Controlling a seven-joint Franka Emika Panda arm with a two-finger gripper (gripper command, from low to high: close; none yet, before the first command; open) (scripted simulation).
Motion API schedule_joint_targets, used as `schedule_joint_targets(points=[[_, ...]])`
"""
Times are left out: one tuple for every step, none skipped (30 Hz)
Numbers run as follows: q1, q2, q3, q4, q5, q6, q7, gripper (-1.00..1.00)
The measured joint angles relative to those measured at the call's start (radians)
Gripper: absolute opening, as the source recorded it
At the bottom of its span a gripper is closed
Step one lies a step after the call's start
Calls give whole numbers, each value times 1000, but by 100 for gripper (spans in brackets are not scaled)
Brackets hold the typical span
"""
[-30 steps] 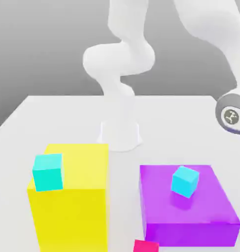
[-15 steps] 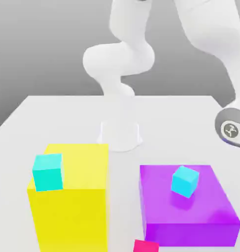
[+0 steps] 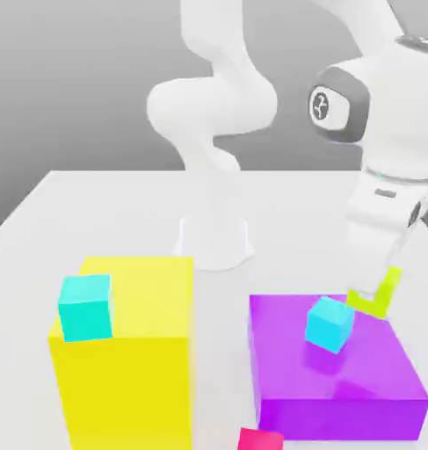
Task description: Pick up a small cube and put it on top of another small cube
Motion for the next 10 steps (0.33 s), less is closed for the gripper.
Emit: schedule_joint_targets(points=[[-2, -35, -8, -23, 15, -11, 1, -100], [-4, -52, -13, -43, 25, -8, 2, -100], [-7, -44, -13, -58, 28, 15, 4, -100], [-9, -22, -12, -69, 27, 48, 8, -100], [-12, 6, -10, -80, 23, 87, 12, -100], [-14, 38, -9, -90, 18, 128, 16, -100], [-15, 64, -8, -97, 11, 162, 21, 100], [-15, 64, -8, -97, 11, 162, 21, 100], [-15, 64, -8, -97, 11, 162, 21, 100], [-15, 64, -8, -97, 11, 162, 21, 100]])
